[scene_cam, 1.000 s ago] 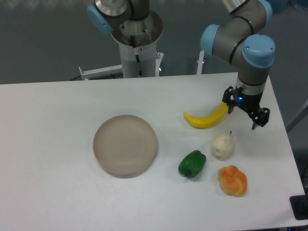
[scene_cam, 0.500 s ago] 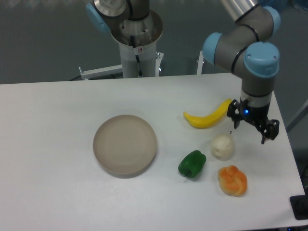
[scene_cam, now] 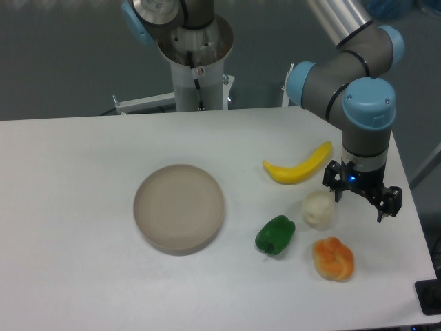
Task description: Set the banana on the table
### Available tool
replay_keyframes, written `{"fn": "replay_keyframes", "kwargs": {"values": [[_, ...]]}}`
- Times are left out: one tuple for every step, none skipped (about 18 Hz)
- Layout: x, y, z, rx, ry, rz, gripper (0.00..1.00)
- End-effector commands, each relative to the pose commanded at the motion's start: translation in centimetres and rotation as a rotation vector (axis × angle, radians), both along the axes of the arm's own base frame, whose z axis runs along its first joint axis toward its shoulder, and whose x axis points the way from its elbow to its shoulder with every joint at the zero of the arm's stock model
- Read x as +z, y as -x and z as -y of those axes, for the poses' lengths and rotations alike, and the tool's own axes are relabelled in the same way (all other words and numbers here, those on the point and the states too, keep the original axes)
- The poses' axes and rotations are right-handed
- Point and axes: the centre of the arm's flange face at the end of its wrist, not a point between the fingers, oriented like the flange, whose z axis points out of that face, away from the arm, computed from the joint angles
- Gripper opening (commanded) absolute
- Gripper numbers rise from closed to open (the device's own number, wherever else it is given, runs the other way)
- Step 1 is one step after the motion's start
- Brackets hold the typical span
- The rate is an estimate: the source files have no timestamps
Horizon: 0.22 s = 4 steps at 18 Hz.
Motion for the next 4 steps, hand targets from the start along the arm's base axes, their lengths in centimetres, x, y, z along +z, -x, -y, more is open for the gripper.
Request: {"fn": "replay_keyframes", "kwargs": {"values": [[0.22, 0.09, -0.05, 0.0, -0.002, -0.004, 1.0], [0.3, 0.1, -0.08, 0.0, -0.004, -0.005, 1.0], [0.3, 0.03, -0.14, -0.001, -0.003, -0.006, 1.0], [0.4, 0.01, -0.12, 0.0, -0.004, -0.007, 1.0]]}}
